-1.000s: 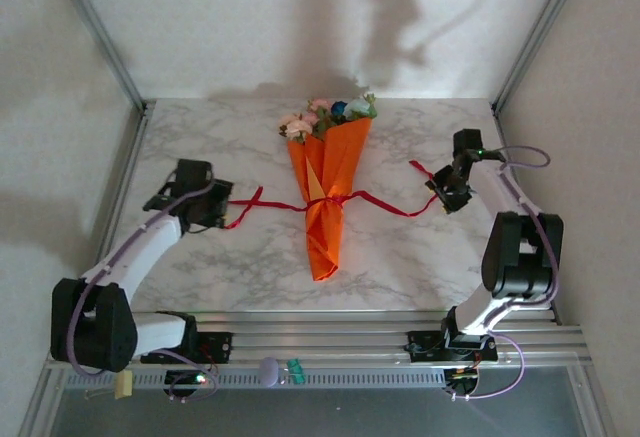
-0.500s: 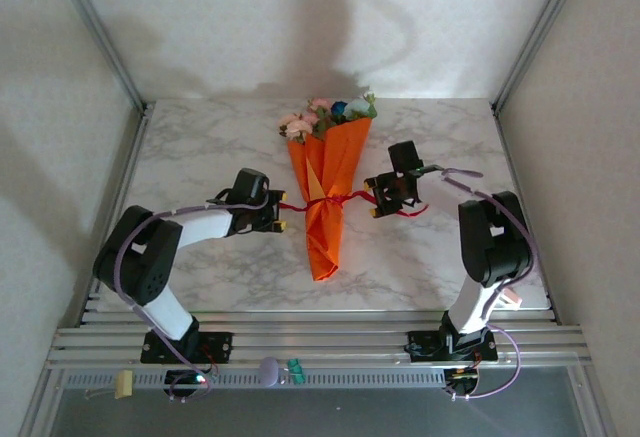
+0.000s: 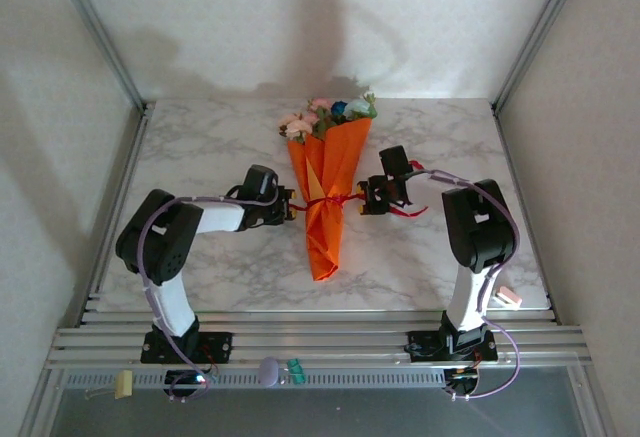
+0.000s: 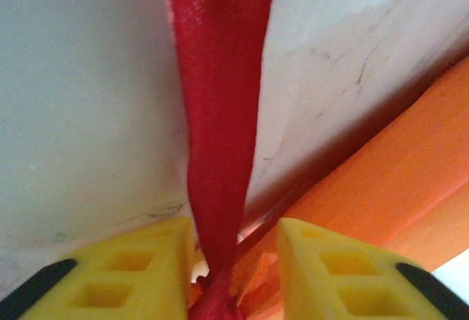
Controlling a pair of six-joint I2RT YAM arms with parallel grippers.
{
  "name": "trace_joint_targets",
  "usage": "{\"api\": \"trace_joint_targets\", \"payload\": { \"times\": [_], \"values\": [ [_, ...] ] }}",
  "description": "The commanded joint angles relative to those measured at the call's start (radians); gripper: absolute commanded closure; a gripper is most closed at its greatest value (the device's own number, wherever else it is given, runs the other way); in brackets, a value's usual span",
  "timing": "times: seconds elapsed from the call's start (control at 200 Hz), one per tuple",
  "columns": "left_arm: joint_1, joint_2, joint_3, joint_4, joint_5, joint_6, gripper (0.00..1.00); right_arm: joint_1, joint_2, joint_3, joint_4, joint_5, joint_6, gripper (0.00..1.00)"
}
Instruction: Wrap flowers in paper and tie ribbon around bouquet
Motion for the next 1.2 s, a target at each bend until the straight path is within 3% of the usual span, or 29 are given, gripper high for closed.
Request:
{"api": "trace_joint_targets", "payload": {
  "times": [0.0,0.055,0.095,0.325,0.596,1.061,1.196],
  "values": [
    [-0.01,0.031,0.022,0.031,0.02,-0.013,0.81,0.013,0.022,0.003,0.014,0.008,0.032,0.74],
    [-0.009,0.015,0.017,0.019,0.002,-0.018,1.0,0.013,0.006,0.0,-0.01,0.033,0.026,0.9],
    [-0.006,-0.006,0.013,0.004,-0.014,-0.015,1.0,0.012,-0.01,-0.001,-0.032,0.058,0.018,1.0],
    [0.086,-0.195,-0.081,0.011,-0.103,0.028,1.0,-0.047,-0.129,-0.088,-0.023,0.169,-0.067,1.0],
    [0.229,-0.257,-0.208,0.133,-0.021,0.047,1.0,-0.139,-0.173,-0.186,0.062,0.154,-0.124,1.0],
    [0.267,-0.29,-0.258,0.184,0.014,0.027,1.0,-0.189,-0.203,-0.232,0.128,0.189,-0.108,1.0],
    [0.257,-0.262,-0.209,0.194,0.066,0.087,1.0,-0.198,-0.173,-0.215,0.194,0.143,-0.119,1.0]
  ]
}}
